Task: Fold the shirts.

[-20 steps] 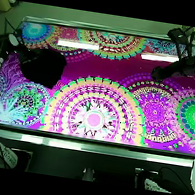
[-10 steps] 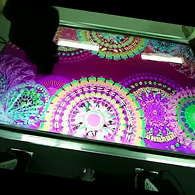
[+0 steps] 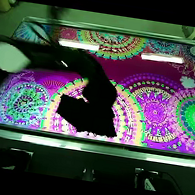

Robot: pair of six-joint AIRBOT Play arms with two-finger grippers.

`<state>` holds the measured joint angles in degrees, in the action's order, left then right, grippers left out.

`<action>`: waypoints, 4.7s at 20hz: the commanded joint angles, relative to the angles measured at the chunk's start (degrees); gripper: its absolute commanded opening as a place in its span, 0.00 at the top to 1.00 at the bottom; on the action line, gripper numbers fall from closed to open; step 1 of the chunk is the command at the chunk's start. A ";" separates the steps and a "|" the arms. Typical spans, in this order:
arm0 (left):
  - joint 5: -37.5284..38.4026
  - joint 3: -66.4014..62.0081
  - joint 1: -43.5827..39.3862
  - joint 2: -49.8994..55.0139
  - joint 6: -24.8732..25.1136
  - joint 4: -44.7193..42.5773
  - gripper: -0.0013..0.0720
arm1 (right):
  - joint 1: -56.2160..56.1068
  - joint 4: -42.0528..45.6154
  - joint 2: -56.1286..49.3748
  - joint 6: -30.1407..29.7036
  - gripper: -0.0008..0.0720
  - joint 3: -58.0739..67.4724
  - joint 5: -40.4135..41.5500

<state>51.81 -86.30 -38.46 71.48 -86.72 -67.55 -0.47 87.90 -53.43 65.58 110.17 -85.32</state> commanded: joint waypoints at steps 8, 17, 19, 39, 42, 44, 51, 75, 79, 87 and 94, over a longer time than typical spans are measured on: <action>29.03 3.85 12.24 6.93 1.25 -25.68 0.00 | -0.04 -9.92 -14.49 -3.34 0.07 -19.96 -14.43; 21.64 35.80 32.85 5.57 4.92 5.75 0.00 | -0.39 -29.86 -25.73 -12.20 0.07 -42.32 2.73; 18.97 37.48 31.95 5.64 4.90 7.96 0.00 | -1.25 -30.03 -27.91 -14.45 0.06 -42.34 2.43; 11.54 31.36 26.62 -4.42 7.28 8.33 0.95 | -5.62 -37.51 -32.81 -20.61 0.97 -43.06 3.32; 11.04 16.50 28.76 -16.72 5.88 4.42 0.95 | -5.62 -34.77 -20.76 -21.31 0.96 -28.28 3.96; 9.33 4.24 31.71 -24.48 1.88 0.07 0.95 | -5.64 -29.35 -11.43 -20.92 0.96 -16.22 6.60; 9.84 -9.25 36.48 -40.00 -10.91 -4.68 0.95 | -5.64 -17.73 13.66 -10.27 0.96 -7.28 14.80; -8.39 45.79 36.46 -16.13 -10.49 -2.23 0.95 | -5.64 -16.65 -15.65 14.78 0.96 -59.21 53.48; 3.15 37.27 37.70 -5.88 -9.16 -1.49 0.00 | -4.96 -16.79 -15.54 9.20 0.20 -55.76 46.84; 25.68 50.42 55.36 -13.27 2.56 -4.17 0.02 | 21.14 -17.49 -15.69 -12.31 0.27 -49.72 5.27; 19.58 59.78 54.51 -12.20 7.54 6.62 0.18 | 23.21 -19.15 -15.69 -15.78 0.27 -58.31 1.18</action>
<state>72.62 -29.15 15.79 59.11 -81.23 -65.43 21.67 69.60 -69.10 51.62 54.52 -81.08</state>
